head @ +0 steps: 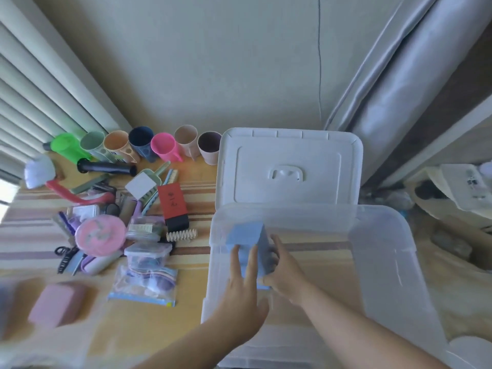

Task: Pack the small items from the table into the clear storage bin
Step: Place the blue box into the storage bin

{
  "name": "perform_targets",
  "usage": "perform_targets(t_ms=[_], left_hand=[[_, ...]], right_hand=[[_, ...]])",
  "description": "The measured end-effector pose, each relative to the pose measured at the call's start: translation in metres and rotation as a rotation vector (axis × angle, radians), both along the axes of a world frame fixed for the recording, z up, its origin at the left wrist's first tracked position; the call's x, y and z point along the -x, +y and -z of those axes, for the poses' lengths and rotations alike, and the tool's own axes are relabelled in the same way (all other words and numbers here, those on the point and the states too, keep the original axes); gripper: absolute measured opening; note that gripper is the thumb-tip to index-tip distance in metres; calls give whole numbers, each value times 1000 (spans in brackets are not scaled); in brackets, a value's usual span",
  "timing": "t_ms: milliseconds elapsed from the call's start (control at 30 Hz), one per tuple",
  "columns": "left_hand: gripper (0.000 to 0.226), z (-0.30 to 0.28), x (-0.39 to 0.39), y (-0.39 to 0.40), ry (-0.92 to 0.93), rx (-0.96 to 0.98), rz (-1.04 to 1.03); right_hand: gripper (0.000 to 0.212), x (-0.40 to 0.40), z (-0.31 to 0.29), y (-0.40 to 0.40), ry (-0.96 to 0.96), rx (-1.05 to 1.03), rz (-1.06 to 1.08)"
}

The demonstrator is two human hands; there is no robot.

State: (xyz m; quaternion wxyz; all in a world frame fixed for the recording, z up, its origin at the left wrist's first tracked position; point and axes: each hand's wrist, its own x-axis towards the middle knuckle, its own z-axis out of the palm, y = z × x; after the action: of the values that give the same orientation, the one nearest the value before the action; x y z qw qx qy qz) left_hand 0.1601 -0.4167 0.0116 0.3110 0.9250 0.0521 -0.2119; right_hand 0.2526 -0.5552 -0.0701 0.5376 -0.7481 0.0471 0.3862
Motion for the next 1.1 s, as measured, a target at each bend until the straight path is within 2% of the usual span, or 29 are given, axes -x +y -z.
perform_targets(t_ms=[100,233,333,400,467,567,700,767,833,900,933,1000,1067,1100], left_hand=[[105,-6,4,2,-81,16,-1],[92,-10,-12,10,58,-306,176],[88,-6,-24,12,108,-392,289],[88,-1,-25,13,146,-390,306],[86,3,-25,15,153,-420,342],[84,8,-24,16,158,-438,393],[82,-2,-31,13,189,-446,432],[68,-15,-38,18,129,-416,450],[44,-27,-41,32,-25,-243,418],[37,-38,-36,57,-201,28,358],[35,-41,-33,73,-296,95,319],[33,-38,-24,112,-489,94,185],[34,-25,-14,157,-519,9,-8],[35,-16,-9,181,-495,-62,-86]], right_hand=[[89,-8,7,9,-170,100,-116],[65,-15,11,22,-260,130,-73],[48,-28,10,30,-278,101,-50],[49,-31,8,28,-308,200,-158],[62,-30,8,19,-318,282,-250],[79,-30,7,6,-296,236,-315],[77,-26,-6,-14,-281,255,-399],[83,-23,-19,-22,-329,339,-527],[81,-20,-29,-27,-385,394,-614],[69,-18,-43,-26,-425,429,-516],[60,-17,-51,-24,-465,450,-403],[43,-17,-72,-11,-623,467,-185],[33,-15,-96,17,-936,418,-103],[28,-11,-108,39,-1088,361,-127]])
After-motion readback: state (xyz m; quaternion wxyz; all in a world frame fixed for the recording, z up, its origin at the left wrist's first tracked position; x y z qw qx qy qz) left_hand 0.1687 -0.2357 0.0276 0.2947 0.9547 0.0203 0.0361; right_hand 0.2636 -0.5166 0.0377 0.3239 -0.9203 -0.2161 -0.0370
